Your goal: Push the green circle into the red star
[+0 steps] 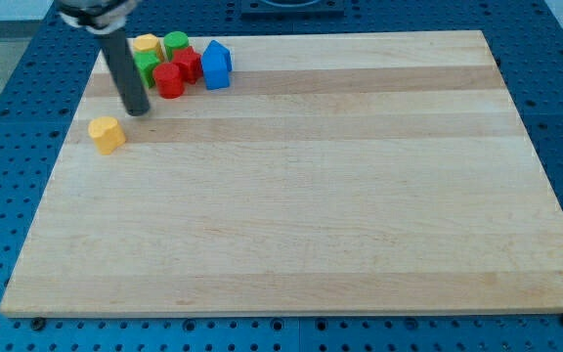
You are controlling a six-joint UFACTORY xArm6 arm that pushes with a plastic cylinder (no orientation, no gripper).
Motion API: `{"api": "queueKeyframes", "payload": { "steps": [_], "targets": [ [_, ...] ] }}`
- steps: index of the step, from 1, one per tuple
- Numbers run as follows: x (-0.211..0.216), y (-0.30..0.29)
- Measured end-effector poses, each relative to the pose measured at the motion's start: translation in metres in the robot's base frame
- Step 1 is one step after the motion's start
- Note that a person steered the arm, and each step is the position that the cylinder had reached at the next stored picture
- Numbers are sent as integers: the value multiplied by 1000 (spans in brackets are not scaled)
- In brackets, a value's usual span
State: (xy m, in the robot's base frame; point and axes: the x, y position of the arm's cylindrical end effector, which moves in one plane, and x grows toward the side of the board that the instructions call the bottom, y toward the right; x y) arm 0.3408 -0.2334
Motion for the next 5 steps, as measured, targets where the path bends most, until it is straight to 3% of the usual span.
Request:
{"api": "queueKeyframes", "payload": {
  "steps": [2, 4, 5],
  "targets": [
    [-59, -54],
    [-145, -43],
    [-150, -14]
  ]
}}
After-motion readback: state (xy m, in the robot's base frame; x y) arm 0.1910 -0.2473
